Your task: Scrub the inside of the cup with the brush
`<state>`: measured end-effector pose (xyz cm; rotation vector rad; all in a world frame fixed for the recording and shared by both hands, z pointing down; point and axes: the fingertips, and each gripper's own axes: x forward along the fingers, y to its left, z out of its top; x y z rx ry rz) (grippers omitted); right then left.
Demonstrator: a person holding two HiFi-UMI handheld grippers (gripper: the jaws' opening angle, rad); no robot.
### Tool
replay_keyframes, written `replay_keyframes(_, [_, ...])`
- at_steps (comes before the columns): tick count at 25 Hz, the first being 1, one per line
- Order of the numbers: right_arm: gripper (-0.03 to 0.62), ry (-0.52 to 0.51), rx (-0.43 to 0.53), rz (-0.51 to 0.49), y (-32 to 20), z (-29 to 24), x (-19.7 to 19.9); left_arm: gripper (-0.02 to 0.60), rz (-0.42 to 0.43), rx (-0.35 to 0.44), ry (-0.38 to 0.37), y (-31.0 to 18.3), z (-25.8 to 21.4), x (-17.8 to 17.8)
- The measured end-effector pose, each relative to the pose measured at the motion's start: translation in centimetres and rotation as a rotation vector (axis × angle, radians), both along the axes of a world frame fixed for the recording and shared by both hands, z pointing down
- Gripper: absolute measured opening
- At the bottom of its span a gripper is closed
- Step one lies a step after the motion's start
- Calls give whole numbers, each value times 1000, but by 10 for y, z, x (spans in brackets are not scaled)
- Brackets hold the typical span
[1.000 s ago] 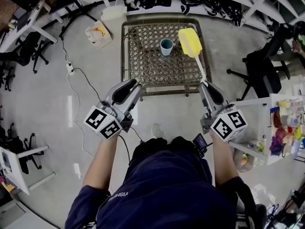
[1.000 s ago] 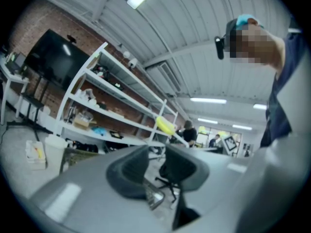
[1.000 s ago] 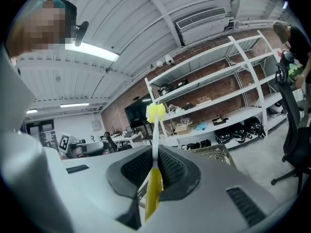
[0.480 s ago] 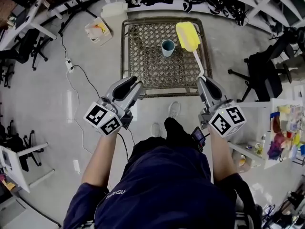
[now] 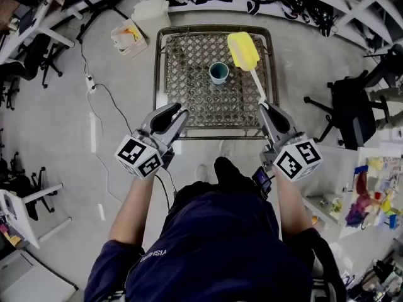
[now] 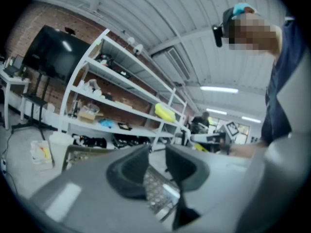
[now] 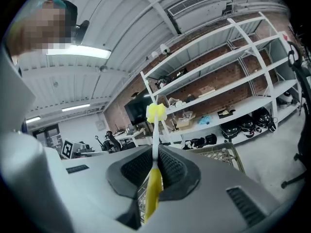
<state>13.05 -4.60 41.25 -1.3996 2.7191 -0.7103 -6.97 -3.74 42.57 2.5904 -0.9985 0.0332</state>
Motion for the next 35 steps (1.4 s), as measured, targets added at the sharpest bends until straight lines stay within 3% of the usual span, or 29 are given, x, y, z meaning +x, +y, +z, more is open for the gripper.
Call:
replay_keyframes(14, [32, 3, -70, -104, -68, 39, 34, 131, -48, -79, -188, -81, 103, 35])
replay_keyframes(19, [32, 30, -90, -126, -80, 52, 32, 185, -35, -114, -229, -104, 147, 40])
replay_keyframes(27, [32, 59, -128, -95, -97, 82, 26, 295, 53, -115, -341, -140, 218, 55])
replay_keyframes(35, [32, 85, -155, -71, -107, 96, 26, 393, 109, -106, -401, -160, 268, 75])
